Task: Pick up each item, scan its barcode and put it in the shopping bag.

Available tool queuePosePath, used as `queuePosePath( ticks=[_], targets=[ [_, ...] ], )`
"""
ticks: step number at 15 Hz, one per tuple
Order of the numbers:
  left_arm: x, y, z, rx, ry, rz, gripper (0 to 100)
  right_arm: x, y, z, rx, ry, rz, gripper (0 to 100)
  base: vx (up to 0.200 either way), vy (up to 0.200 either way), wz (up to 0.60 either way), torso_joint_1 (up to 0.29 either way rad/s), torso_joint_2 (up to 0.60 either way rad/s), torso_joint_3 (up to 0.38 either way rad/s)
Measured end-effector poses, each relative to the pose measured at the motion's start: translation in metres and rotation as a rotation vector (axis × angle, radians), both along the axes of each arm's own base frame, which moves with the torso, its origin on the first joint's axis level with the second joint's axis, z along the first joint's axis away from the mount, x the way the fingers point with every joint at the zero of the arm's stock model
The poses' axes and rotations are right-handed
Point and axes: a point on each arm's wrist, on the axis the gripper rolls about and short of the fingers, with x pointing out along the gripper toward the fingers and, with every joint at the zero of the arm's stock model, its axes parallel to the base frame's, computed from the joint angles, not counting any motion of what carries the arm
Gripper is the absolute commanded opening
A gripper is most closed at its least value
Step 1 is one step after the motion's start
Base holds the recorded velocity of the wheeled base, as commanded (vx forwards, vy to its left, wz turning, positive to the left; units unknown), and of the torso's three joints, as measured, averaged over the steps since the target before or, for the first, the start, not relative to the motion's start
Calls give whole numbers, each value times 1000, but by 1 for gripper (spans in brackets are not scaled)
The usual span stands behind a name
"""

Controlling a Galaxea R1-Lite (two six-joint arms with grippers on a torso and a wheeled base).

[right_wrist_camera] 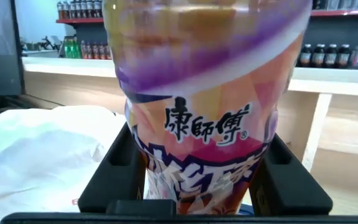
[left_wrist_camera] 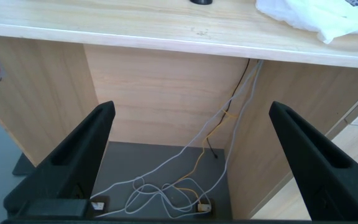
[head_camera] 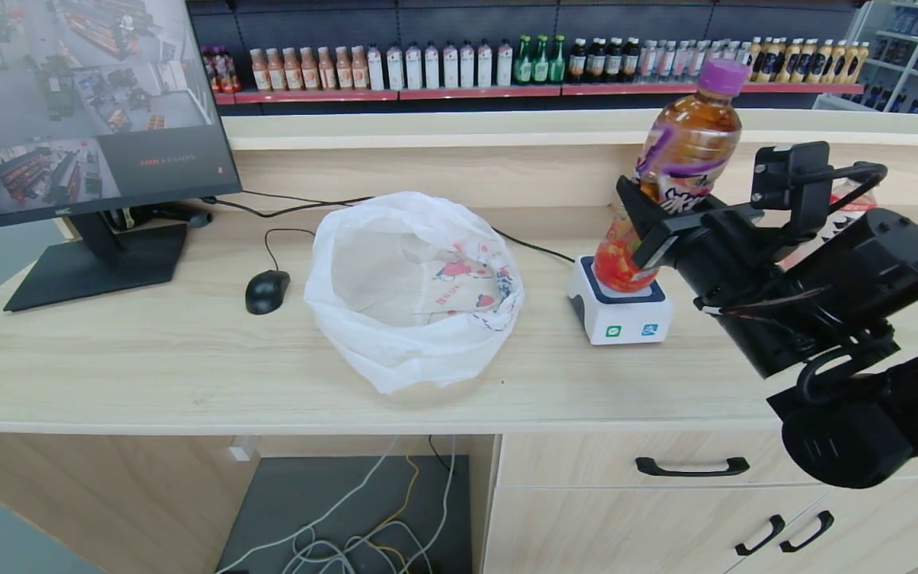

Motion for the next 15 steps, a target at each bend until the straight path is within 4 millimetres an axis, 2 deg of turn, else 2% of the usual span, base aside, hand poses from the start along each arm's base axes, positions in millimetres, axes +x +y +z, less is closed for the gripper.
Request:
queuePosePath(
  ticks=[3, 6, 9, 15],
  targets=[
    [0, 0, 0, 3, 0, 0, 100, -13, 1, 7, -64, -41, -27, 0, 0, 0, 0, 0, 0, 0],
    [0, 0, 0, 1, 0, 0, 100, -19, 2, 23, -42, -90, -45, 0, 0, 0, 0, 0, 0, 0],
    [0, 0, 0, -2, 0, 0, 100, -21, 2, 27, -31, -101, -51, 0, 0, 0, 0, 0, 0, 0],
    [0, 0, 0, -3, 0, -1, 100, -21, 3, 27, -4, -87, -69, 0, 0, 200, 0, 2, 2, -1]
  ],
)
